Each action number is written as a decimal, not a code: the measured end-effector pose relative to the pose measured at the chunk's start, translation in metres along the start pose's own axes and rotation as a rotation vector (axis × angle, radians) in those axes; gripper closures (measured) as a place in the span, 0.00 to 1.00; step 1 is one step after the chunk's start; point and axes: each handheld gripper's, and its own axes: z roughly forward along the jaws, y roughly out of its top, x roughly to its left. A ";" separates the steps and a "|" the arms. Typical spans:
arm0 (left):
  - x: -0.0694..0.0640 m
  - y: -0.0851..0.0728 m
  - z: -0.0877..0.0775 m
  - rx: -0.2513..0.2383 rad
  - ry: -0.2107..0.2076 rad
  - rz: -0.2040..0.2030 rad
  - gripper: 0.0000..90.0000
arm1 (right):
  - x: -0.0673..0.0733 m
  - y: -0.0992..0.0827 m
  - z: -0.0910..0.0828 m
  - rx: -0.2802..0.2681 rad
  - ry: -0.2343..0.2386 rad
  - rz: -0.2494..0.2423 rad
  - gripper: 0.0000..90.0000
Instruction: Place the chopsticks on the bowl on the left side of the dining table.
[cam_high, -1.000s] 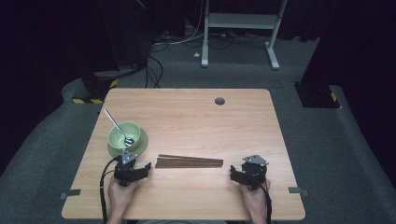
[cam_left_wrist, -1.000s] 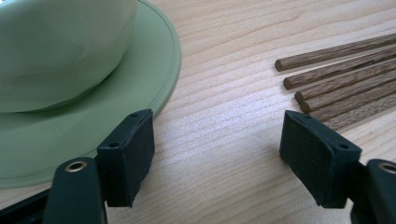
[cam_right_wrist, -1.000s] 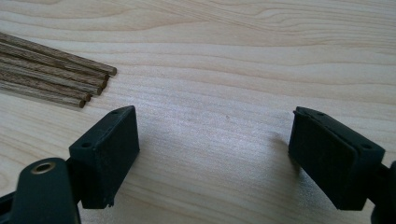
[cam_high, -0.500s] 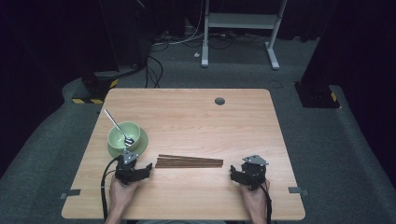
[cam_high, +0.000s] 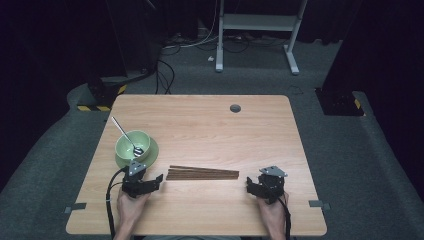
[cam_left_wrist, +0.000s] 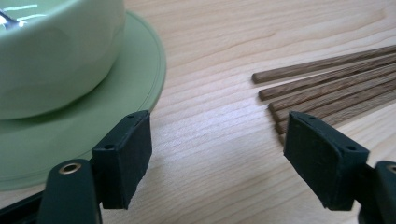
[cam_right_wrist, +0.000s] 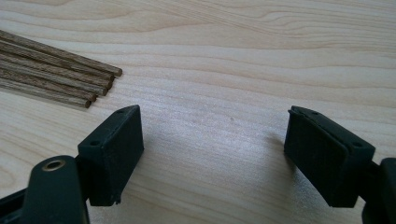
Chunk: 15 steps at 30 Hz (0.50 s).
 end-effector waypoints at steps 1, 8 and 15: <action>0.000 0.000 0.000 0.000 0.000 0.000 0.27 | 0.000 0.000 0.000 0.000 0.000 0.000 0.21; -0.001 0.002 -0.005 -0.007 -0.002 0.006 0.28 | 0.000 0.000 0.000 0.000 0.000 0.000 0.21; -0.004 0.002 -0.006 -0.014 -0.023 0.009 0.30 | 0.000 0.000 0.000 -0.001 0.001 -0.003 0.22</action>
